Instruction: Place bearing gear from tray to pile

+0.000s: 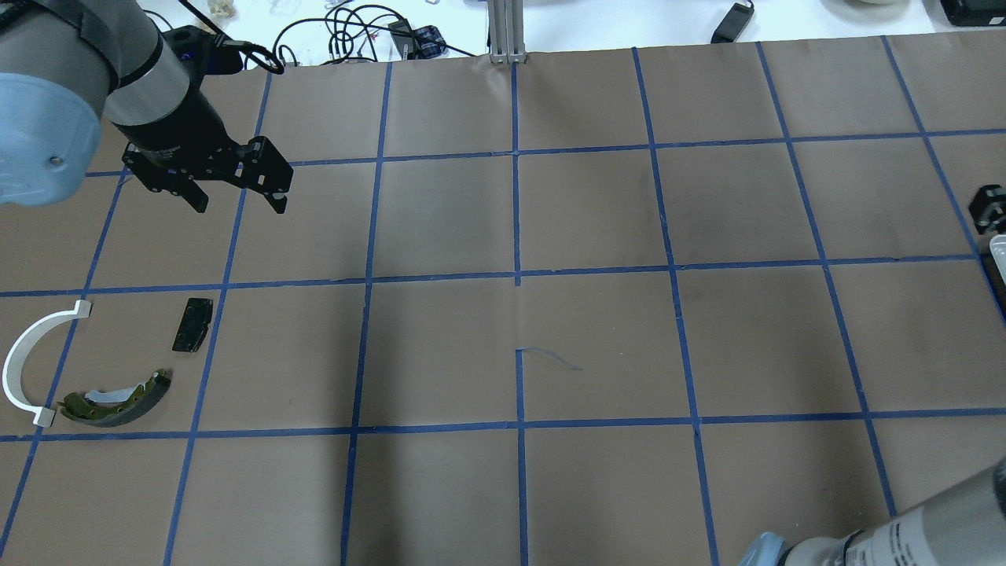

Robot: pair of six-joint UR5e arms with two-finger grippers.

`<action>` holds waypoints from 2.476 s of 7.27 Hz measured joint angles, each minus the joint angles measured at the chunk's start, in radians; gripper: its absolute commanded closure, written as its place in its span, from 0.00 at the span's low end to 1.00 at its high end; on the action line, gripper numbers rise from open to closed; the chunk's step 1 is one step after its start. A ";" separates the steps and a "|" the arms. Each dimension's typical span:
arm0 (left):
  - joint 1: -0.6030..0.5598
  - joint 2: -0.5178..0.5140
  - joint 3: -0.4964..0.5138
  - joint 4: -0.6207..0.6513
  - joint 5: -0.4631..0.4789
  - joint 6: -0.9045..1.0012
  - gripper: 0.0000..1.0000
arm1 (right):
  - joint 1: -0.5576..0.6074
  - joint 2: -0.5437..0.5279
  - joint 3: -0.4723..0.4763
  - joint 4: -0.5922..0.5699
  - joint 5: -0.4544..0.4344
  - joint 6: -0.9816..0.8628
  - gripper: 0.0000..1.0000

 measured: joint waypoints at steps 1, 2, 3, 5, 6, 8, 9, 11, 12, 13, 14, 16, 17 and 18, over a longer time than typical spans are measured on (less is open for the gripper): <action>0.000 0.000 0.000 0.000 0.000 0.001 0.00 | 0.115 -0.014 0.001 0.053 0.072 0.084 0.87; 0.000 0.001 0.000 0.000 0.002 0.002 0.00 | 0.231 -0.018 0.002 0.075 0.131 0.158 0.87; 0.000 -0.001 0.000 0.001 0.003 0.002 0.00 | 0.376 -0.010 0.003 0.059 0.154 0.247 0.87; 0.000 -0.006 -0.002 0.000 0.003 0.003 0.00 | 0.644 0.051 0.002 -0.084 0.156 0.540 0.87; 0.000 -0.016 -0.002 0.000 0.003 0.002 0.00 | 0.758 0.098 0.000 -0.162 0.138 0.669 0.86; 0.001 -0.040 0.000 0.000 0.005 0.002 0.00 | 0.922 0.211 -0.003 -0.316 0.108 0.882 0.07; 0.001 -0.049 0.001 0.000 0.005 0.002 0.00 | 0.959 0.244 -0.003 -0.365 0.101 0.930 0.00; 0.001 -0.059 0.001 0.001 0.005 0.003 0.00 | 0.927 0.211 -0.005 -0.338 0.096 0.942 0.00; 0.001 -0.062 0.001 0.001 0.005 0.002 0.00 | 0.852 0.155 -0.003 -0.270 0.102 0.904 0.00; 0.001 -0.066 0.002 0.005 0.004 0.001 0.00 | 0.767 0.088 0.000 -0.211 0.104 0.836 0.00; -0.001 -0.073 0.002 0.016 0.003 -0.006 0.00 | 0.674 0.021 0.000 -0.141 0.098 0.752 0.00; -0.033 -0.109 -0.012 0.066 -0.009 -0.060 0.00 | 0.441 -0.068 0.002 -0.012 0.087 0.546 0.00; -0.080 -0.137 -0.030 0.120 -0.011 -0.107 0.00 | 0.308 -0.087 0.001 0.012 0.085 0.411 0.00; -0.139 -0.173 -0.047 0.182 -0.012 -0.170 0.00 | 0.180 -0.093 -0.001 0.016 0.087 0.304 0.00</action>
